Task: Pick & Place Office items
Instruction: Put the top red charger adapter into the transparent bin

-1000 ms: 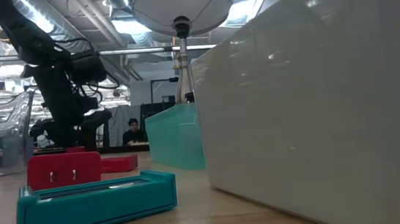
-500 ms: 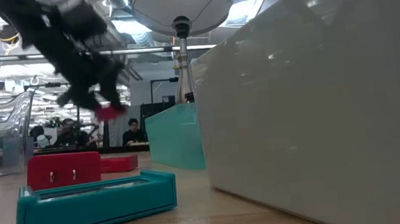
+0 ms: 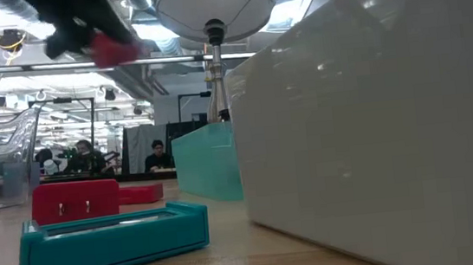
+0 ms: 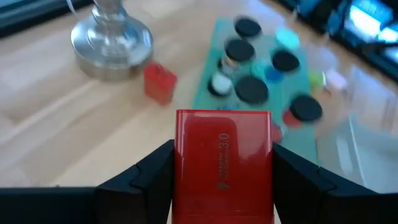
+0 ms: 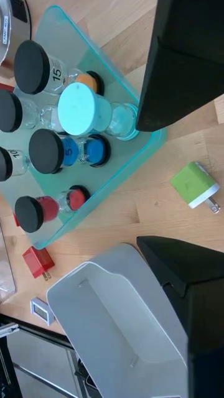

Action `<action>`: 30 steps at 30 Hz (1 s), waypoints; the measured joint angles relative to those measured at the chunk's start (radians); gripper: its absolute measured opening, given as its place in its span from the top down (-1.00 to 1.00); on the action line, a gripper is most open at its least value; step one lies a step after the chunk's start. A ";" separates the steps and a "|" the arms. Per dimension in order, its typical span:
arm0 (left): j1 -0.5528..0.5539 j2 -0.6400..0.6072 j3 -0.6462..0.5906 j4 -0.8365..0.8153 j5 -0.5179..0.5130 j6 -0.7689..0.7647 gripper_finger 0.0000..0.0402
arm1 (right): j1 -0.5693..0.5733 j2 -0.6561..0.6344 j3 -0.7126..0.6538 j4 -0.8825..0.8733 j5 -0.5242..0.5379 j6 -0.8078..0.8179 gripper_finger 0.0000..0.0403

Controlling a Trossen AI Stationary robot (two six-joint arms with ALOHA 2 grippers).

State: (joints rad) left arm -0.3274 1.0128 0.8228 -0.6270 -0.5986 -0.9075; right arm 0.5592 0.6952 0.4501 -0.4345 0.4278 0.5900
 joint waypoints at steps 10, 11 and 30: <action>-0.138 0.323 0.413 -0.798 0.265 -0.395 -0.02 | 0.000 0.000 0.000 0.000 0.000 0.000 -0.45; -0.142 0.352 0.444 -0.874 0.312 -0.424 -0.02 | 0.000 0.000 0.000 0.000 0.000 0.000 -0.45; -0.233 0.529 0.249 -0.909 0.991 -0.310 -0.04 | 0.000 0.000 0.000 0.000 0.000 0.000 -0.45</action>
State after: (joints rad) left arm -0.5602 1.5420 1.0714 -1.5361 0.3925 -1.2175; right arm 0.5591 0.6949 0.4503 -0.4343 0.4278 0.5900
